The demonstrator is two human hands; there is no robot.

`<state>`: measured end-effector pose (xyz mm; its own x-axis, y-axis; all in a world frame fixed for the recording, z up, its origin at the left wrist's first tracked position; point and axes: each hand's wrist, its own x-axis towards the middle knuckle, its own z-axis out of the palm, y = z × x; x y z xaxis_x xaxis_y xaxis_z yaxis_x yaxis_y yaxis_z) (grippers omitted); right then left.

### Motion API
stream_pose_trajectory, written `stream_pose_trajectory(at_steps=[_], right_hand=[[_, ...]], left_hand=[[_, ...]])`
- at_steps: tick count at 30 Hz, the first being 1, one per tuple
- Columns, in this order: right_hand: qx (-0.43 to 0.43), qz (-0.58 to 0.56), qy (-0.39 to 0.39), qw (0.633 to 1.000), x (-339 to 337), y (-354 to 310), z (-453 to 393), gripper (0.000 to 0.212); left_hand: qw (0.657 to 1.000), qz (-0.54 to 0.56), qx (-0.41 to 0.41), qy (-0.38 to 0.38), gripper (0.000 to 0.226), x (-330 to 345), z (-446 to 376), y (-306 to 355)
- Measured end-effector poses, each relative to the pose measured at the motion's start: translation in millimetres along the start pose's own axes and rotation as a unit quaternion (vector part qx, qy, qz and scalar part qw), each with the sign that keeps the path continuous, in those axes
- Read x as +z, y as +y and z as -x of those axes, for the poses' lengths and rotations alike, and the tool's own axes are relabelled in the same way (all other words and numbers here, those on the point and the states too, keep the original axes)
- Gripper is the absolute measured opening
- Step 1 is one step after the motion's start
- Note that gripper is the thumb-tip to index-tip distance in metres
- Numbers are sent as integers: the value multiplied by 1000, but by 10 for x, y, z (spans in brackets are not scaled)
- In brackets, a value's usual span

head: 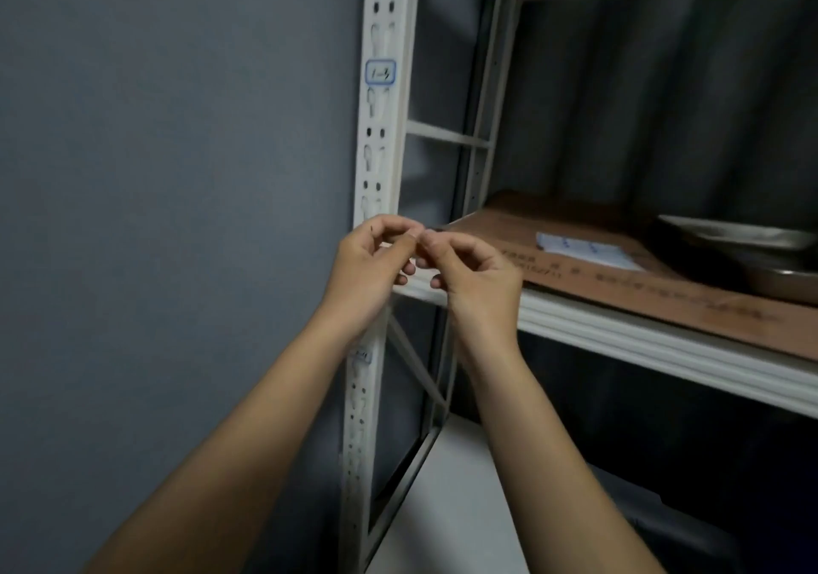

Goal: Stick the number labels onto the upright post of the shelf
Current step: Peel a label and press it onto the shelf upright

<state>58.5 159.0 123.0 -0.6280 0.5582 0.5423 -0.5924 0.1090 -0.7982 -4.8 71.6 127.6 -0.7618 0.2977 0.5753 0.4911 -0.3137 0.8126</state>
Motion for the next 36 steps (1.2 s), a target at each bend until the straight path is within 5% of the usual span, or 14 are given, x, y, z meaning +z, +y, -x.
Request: stream_pose_trajectory(at_steps=[8,16,24,27,32,36], right_hand=[[-96,192,108,971,-785,-777,-634,14],[-62,474,220,850,-2077,-1458,-1003,12],[88,712,67,693,-2693,-1571,-1169,16],[82,722,29,686,-2715,-1553,-1159,6],[73,743,7,666,-2641,-1476,-1217,18],[4,729,4,684,-2347,-1442,-1190,15]], left_hand=[[996,-8,63,-60,17,1015,-384,503],[987,-80,28,-135,15,2146,-632,549],[971,-141,41,-189,23,2543,-581,534],[967,-145,26,-209,18,2559,-581,491],[959,-167,48,-223,7,2497,-603,448],[961,-189,59,-191,32,2364,-619,445]])
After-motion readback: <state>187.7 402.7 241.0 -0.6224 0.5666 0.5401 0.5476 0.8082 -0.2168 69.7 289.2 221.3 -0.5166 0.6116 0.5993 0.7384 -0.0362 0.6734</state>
